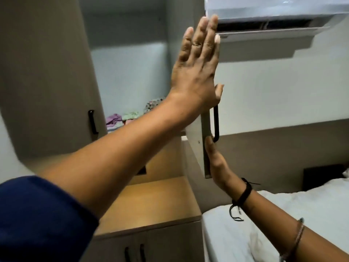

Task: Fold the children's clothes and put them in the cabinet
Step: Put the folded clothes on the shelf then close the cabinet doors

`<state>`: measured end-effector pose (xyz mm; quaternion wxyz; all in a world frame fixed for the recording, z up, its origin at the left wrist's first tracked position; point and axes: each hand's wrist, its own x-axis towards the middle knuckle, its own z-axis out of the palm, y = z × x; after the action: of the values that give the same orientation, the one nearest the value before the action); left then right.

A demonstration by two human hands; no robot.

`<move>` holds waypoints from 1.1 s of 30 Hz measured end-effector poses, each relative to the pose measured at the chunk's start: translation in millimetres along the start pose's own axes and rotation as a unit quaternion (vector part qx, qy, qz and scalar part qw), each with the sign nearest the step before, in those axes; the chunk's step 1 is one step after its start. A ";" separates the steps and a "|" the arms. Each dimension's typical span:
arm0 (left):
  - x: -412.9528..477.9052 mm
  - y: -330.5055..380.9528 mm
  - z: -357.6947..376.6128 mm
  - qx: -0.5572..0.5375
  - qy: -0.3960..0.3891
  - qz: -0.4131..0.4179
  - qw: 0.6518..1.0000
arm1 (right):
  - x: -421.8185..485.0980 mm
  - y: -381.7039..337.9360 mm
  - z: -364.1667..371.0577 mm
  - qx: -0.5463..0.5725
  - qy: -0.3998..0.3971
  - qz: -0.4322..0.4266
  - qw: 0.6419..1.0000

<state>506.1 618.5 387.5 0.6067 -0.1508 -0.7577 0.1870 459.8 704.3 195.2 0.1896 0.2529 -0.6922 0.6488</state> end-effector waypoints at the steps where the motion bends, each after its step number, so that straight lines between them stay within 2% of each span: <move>1: -9.9 -15.1 3.8 0.008 0.000 -0.011 1.000 | 3.2 -2.2 19.5 -0.001 -0.016 -0.026 1.000; 5: -52.8 -86.6 28.4 0.047 -0.023 -0.052 0.997 | 27.2 -0.4 89.8 -0.118 -0.011 -0.093 0.989; 9: -85.5 -163.0 76.5 0.087 -0.066 -0.070 0.992 | 76.6 10.8 160.9 -0.311 0.059 -0.194 0.928; 16: -124.6 -268.9 209.7 0.089 -0.158 -0.078 0.980 | 190.9 61.6 248.1 -0.483 0.089 -0.168 0.855; 20: -125.1 -292.8 264.1 0.034 -0.137 -0.053 0.989 | 233.1 85.4 261.6 -0.544 0.108 -0.167 0.815; 27: -118.8 -305.5 327.6 0.009 -0.117 -0.041 0.992 | 270.5 117.1 273.8 -0.608 0.151 -0.175 0.759; 33: -116.7 -304.0 347.8 -0.017 -0.119 -0.061 0.991 | 280.3 131.9 274.3 -0.635 0.155 -0.177 0.736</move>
<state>191.6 261.5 361.2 0.5199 -0.0916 -0.8354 0.1534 174.9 406.5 231.3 0.5222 0.0871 -0.8472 0.0437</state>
